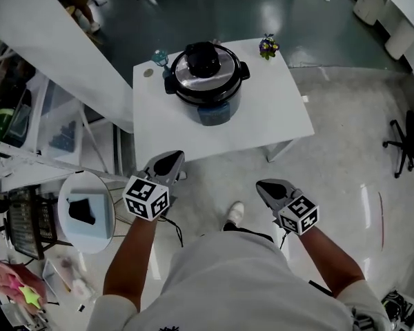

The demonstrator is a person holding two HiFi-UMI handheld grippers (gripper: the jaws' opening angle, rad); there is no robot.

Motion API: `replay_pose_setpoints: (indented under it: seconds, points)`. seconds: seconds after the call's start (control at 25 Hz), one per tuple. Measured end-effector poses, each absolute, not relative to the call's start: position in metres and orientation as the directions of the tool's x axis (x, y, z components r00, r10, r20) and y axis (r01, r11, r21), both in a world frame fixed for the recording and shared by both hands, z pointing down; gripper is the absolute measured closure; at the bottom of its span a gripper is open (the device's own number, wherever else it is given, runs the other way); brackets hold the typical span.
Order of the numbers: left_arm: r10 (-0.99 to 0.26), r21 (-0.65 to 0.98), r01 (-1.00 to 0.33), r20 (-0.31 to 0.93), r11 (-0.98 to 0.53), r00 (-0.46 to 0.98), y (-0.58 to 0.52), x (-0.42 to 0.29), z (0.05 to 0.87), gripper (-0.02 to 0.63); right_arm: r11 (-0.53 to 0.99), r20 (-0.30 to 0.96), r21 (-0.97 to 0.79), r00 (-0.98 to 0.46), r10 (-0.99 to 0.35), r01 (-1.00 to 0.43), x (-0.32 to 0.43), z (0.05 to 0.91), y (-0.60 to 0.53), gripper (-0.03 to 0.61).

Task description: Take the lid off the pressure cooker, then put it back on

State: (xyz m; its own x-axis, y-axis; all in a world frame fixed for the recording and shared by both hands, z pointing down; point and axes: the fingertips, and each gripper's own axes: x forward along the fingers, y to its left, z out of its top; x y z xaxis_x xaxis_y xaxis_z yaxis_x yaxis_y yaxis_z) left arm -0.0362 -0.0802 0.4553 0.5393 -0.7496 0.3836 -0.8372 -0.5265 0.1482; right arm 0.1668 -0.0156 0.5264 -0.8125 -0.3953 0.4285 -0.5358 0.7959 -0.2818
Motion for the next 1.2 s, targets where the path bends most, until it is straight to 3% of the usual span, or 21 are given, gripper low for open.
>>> replay_pose_setpoints:
  seconds: [0.56, 1.2]
  points:
    - [-0.635, 0.238, -0.765, 0.441, -0.598, 0.634, 0.115, 0.009, 0.472, 0.606, 0.859, 0.381, -0.253, -0.862, -0.335, -0.446, 0.12, 0.479, 0.1, 0.566]
    - [-0.672, 0.252, -0.791, 0.421, -0.558, 0.609, 0.134, 0.074, 0.449, 0.607, 0.907, 0.348, -0.22, -0.897, -0.271, -0.36, 0.156, 0.45, 0.105, 0.566]
